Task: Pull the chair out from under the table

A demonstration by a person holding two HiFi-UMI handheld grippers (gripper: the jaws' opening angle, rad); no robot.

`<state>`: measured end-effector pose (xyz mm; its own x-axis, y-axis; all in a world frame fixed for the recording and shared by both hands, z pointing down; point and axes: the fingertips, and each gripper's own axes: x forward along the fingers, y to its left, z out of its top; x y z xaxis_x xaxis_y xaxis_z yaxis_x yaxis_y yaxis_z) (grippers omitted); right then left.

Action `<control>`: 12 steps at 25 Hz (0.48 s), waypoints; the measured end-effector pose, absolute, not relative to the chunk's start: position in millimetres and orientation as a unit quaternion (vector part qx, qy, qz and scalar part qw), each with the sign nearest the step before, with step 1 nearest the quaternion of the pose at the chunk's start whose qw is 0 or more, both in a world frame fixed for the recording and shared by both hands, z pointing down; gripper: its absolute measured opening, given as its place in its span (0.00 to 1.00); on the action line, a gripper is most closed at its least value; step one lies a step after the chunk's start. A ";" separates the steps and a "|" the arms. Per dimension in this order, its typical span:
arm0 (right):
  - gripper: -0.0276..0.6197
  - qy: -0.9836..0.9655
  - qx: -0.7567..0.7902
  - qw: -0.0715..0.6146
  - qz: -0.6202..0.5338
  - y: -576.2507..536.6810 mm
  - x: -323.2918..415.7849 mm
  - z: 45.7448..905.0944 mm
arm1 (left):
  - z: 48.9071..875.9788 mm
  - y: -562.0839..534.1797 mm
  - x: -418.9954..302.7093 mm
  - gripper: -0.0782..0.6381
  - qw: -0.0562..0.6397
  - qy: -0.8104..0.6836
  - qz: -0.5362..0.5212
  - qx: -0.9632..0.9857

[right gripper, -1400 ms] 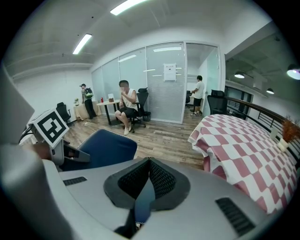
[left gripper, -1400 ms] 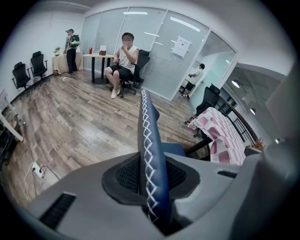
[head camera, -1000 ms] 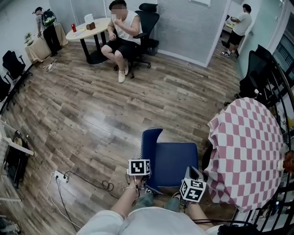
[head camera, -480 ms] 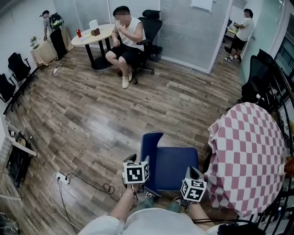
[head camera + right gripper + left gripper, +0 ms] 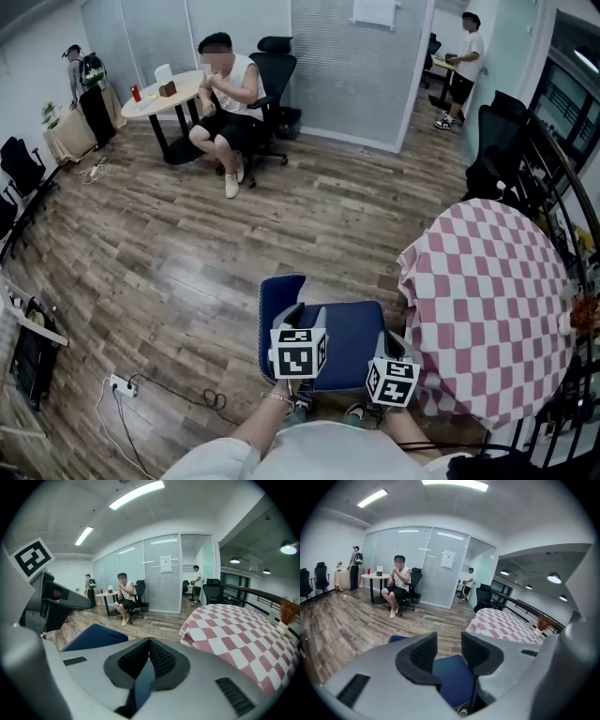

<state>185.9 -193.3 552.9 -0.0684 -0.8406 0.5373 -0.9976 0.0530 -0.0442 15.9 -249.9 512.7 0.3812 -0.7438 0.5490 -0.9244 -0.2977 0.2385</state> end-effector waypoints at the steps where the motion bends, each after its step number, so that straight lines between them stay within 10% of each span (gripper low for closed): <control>1: 0.07 -0.698 0.661 0.185 0.207 -191.6 194.0 550.2 | 511.1 -247.5 28.1 0.33 0.262 -0.524 0.170 0.792; 12: 0.07 -0.642 0.721 0.146 0.217 -159.3 283.8 539.4 | 485.7 -224.1 146.1 0.12 0.209 -0.455 0.140 0.854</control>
<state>283.8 -159.3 539.4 0.0829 -0.8620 0.5000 -0.9886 -0.1343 -0.0677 146.1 -224.1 485.7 0.5459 -0.7192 0.4298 -0.8364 -0.4979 0.2292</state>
